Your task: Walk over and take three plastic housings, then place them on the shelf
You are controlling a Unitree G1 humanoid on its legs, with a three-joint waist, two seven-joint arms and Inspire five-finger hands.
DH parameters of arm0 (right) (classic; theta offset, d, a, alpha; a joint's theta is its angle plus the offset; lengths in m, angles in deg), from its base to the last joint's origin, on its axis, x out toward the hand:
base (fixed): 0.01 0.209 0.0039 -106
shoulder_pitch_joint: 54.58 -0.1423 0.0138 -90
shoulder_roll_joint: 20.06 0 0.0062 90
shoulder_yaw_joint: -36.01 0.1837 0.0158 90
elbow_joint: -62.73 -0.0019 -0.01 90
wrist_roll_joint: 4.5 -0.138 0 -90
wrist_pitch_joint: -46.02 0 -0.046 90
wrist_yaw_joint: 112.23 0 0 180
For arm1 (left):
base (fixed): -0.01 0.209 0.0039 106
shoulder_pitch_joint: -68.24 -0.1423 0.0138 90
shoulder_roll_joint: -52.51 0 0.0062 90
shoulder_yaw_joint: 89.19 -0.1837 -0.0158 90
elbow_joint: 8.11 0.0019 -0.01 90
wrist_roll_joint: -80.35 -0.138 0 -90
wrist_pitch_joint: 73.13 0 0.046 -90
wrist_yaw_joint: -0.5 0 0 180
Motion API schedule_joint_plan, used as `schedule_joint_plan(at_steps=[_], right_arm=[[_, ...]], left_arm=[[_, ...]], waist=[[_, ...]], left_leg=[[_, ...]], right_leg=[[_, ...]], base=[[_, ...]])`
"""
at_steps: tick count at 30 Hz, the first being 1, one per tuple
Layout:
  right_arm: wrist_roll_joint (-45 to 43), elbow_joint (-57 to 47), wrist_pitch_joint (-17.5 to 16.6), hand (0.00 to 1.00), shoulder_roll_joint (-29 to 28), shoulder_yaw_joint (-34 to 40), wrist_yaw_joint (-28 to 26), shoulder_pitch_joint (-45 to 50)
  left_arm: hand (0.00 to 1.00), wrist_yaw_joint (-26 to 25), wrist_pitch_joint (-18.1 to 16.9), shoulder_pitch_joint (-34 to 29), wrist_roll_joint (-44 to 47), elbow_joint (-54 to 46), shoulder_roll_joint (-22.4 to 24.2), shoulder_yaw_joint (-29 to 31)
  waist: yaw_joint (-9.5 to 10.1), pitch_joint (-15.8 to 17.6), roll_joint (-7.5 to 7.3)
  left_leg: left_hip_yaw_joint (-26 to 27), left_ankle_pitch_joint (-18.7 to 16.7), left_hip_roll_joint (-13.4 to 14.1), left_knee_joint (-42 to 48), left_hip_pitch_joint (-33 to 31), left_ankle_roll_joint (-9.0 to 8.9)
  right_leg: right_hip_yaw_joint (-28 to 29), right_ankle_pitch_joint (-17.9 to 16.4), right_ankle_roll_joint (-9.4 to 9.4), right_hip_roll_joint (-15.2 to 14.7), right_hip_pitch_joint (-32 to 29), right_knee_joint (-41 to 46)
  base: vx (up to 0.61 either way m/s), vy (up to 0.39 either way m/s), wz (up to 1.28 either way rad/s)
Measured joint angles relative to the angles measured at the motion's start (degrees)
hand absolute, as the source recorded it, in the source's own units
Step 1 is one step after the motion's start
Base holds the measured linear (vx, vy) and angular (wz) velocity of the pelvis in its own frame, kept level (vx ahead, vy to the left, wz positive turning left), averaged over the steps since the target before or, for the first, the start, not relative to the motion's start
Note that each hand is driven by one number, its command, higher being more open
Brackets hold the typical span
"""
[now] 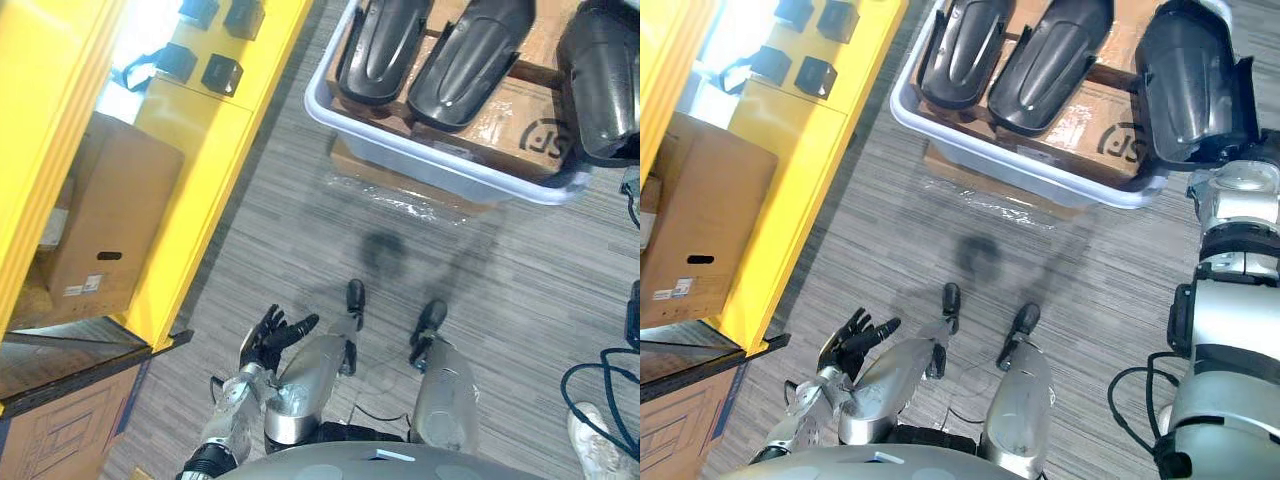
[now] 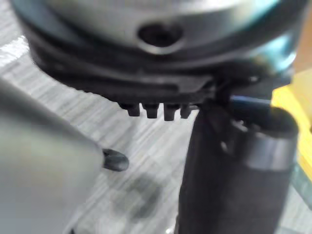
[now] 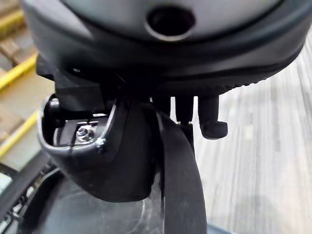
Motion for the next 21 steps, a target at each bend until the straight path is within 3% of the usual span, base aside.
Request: schedule_joint_plan(at_steps=[4, 6, 8, 11, 13, 18, 21], right_arm=[[3.95, -12.05, -2.33, 0.0, -1.74, 6.28, 6.02, 5.4], [6.43, -19.34, -4.73, 0.0, -4.83, 8.58, 9.13, 9.33], [8.76, -28.24, -6.54, 0.0, -11.11, 9.75, 11.55, 14.56], [12.54, -38.08, -8.87, 0.0, -19.4, 9.56, 12.4, 23.7], [15.16, -42.06, -10.61, 0.0, -23.89, 8.79, 12.54, 28.65], [21.71, -50.32, -16.15, 0.0, -32.11, 3.64, 13.01, 39.36], [21.84, -54.14, -18.86, 0.0, -35.14, 0.04, 12.81, 42.18]], left_arm=[[1.0, -0.81, 0.05, -0.3, 0.51, -9.48, -0.25, 0.11], [1.0, -1.29, 0.04, -0.23, 0.53, -15.13, -1.28, 0.29], [1.0, -1.86, 0.03, -0.04, 0.58, -20.96, -2.28, 1.19], [1.0, -2.23, 0.66, 1.79, 3.83, -23.97, -2.0, 1.08], [1.0, -2.69, 1.42, 3.21, 7.01, -24.68, -1.48, -0.64], [1.0, -2.71, 4.38, 7.11, 14.64, -29.11, 2.3, -6.16], [1.0, -2.75, 6.18, 10.47, 16.73, -29.61, 3.21, -8.07]], waist=[[-1.5, 0.01, -0.45], [-1.86, -0.44, -1.61], [-2.91, -2.73, -4.17], [-2.91, -7.22, -6.82], [-3.0, -10.16, -7.66], [-4.27, -14.53, -7.89], [-4.63, -14.71, -7.9]], left_leg=[[0.14, -0.01, 0.34, -1.7, 3.73, -0.09], [0.41, -0.5, 0.8, -1.74, 4.82, -0.75], [0.65, -1.07, 1.69, -1.75, 5.66, -1.38], [1.49, -2.19, 3.01, -1.75, 7.12, -2.6], [1.77, -2.69, 3.61, -1.75, 7.7, -3.0], [2.58, -3.65, 4.09, -1.76, 9.35, -3.25], [3.91, -3.93, 4.27, -1.76, 10.63, -3.23]], right_leg=[[0.01, 0.37, 0.54, 0.83, 3.76, -2.05], [0.08, 0.47, 0.63, 1.47, 5.23, -3.34], [0.04, 0.86, 0.39, 2.86, 6.9, -5.56], [0.05, 1.71, -0.1, 4.86, 9.8, -9.65], [0.01, 2.34, -0.25, 5.87, 11.3, -11.9], [0.11, 3.32, -0.06, 6.88, 14.1, -15.26], [1.19, 4.24, 0.06, 7.26, 15.35, -16.68]], base=[[0.06, -0.044, -0.05], [0.05, -0.054, -0.1], [0.07, -0.081, -0.1], [0.12, -0.112, -0.16], [0.12, -0.094, -0.1], [0.06, -0.035, -0.07], [0.01, 0.003, -0.22]])
